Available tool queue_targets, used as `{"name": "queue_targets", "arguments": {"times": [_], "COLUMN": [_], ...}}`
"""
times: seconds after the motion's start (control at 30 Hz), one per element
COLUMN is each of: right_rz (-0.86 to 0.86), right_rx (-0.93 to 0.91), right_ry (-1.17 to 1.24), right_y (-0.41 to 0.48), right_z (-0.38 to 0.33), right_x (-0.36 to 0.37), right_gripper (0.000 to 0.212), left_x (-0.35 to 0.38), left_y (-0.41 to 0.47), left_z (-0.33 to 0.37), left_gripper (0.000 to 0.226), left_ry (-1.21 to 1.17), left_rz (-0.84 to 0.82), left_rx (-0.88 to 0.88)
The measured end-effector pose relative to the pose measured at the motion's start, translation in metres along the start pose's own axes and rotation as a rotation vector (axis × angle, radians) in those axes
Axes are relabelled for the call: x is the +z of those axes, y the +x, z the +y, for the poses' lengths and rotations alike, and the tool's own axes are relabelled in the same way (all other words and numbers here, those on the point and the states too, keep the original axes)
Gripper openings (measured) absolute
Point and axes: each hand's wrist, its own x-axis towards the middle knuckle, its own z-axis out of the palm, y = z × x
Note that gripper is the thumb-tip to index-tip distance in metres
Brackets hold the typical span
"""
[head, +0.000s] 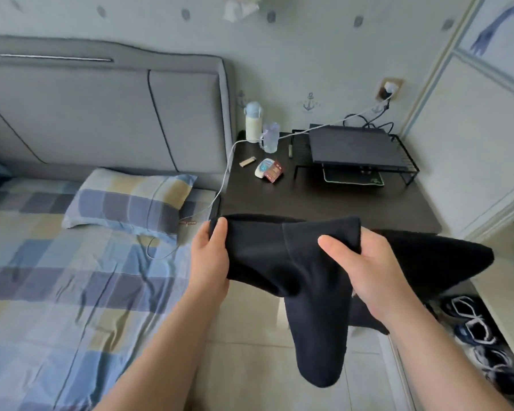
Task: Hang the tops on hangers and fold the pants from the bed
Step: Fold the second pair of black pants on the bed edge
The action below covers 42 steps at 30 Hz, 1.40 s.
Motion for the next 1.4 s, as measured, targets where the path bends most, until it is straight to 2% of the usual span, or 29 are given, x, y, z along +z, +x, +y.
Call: {"name": "queue_targets", "arguments": {"times": [0.2,0.3,0.47,0.6,0.7,0.9,1.03,1.13,1.2,1.33,1.4], "right_rz": [-0.07,-0.168,-0.391,-0.65,-0.826,-1.179,-1.319,-1.358,-1.356,-1.344,-1.376], "right_rx": [-0.179,-0.272,-0.371,-0.357,-0.252,0.099,0.327,0.46,0.535,0.643,0.663], "right_ry": [0.041,0.064,0.22,0.347,0.439,0.527,0.434,0.353,0.282,0.209,0.195], "right_y": [0.038,0.05,0.052,0.037,0.019,-0.021,-0.047,-0.066,-0.078,-0.093,-0.097], "right_z": [-0.086,-0.131,-0.196,-0.225,-0.235,-0.231,-0.203,-0.171,-0.146,-0.102,-0.083], "right_x": [0.062,0.119,0.236,0.331,0.4,0.519,0.587,0.626,0.645,0.665,0.67], "right_gripper": [0.015,0.012,0.025,0.025,0.025,0.038,0.043,0.05,0.049,0.052,0.052], "left_x": [-0.062,-0.119,-0.236,-0.329,-0.398,-0.523,-0.577,-0.593,-0.596,-0.586,-0.578], "left_y": [0.004,0.004,-0.012,-0.031,-0.048,-0.078,-0.095,-0.106,-0.112,-0.13,-0.138], "left_z": [0.106,0.166,0.255,0.302,0.311,0.244,0.157,0.094,0.053,-0.005,-0.026], "left_gripper": [0.023,0.019,0.024,0.019,0.022,0.072,0.075,0.085,0.075,0.032,0.026], "left_ry": [-0.17,-0.239,-0.232,-0.211,-0.174,-0.179,-0.196,-0.305,-0.327,-0.348,-0.362], "left_rz": [0.073,0.151,0.237,0.293,0.255,0.228,0.314,0.405,0.475,0.509,0.582], "left_rx": [0.268,0.406,0.628,0.76,0.753,0.474,0.317,0.222,0.19,0.18,0.16]}}
